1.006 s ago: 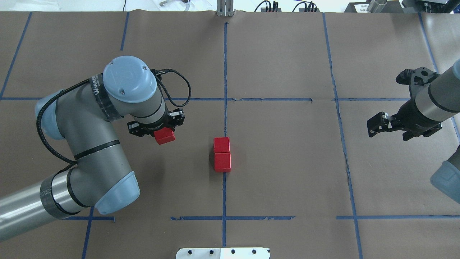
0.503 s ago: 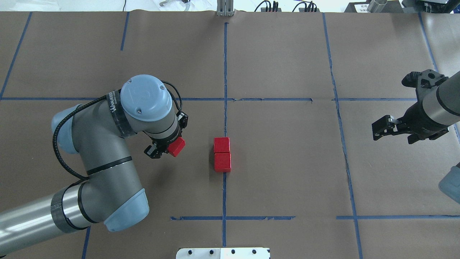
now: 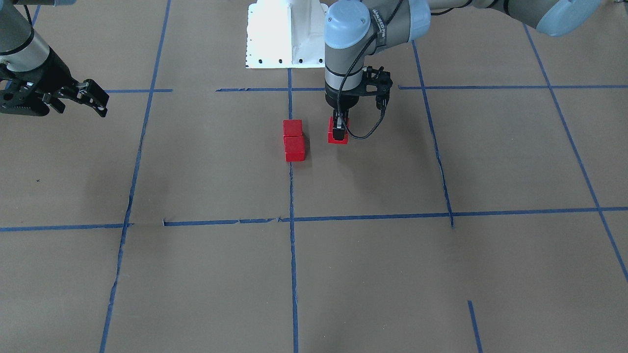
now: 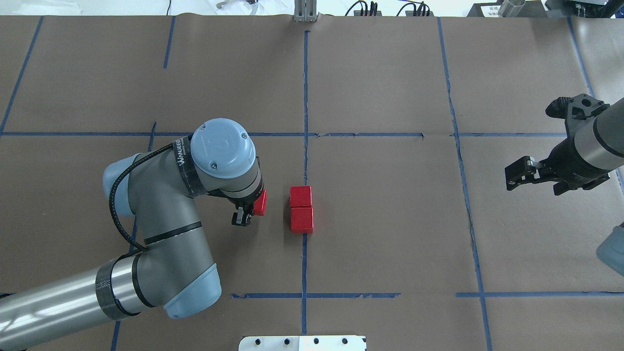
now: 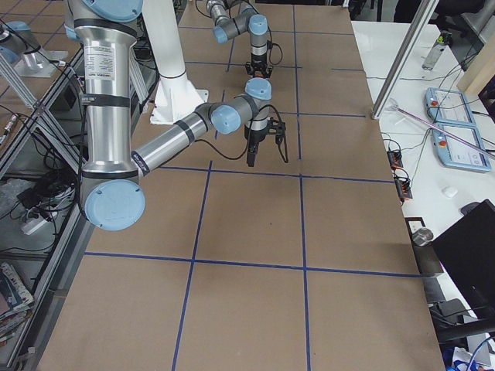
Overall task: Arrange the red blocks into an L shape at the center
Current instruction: 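Carry the cube with the left gripper next to the farther stacked cube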
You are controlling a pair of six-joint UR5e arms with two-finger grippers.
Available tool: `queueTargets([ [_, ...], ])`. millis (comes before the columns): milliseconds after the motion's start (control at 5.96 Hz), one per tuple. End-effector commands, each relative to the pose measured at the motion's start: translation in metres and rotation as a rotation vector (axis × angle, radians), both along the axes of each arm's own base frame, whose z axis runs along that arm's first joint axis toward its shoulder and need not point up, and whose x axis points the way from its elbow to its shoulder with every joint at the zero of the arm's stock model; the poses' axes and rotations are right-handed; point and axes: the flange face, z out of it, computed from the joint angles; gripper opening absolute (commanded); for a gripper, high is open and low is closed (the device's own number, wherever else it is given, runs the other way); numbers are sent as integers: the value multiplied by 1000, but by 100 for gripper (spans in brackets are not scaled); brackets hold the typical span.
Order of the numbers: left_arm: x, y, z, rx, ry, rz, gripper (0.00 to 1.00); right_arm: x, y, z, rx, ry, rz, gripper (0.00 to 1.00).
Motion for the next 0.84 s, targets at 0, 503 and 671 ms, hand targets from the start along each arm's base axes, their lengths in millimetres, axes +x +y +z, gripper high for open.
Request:
queueTargets([
  [0, 17, -6, 2, -51, 54, -68, 3, -1, 0, 1, -2, 1, 0, 100],
  [503, 49, -19, -8, -83, 30, -84, 3, 0, 1, -2, 0, -3, 0, 100],
  [671, 50, -20, -4, -85, 23, -86, 3, 0, 0, -1, -1, -2, 1, 100],
])
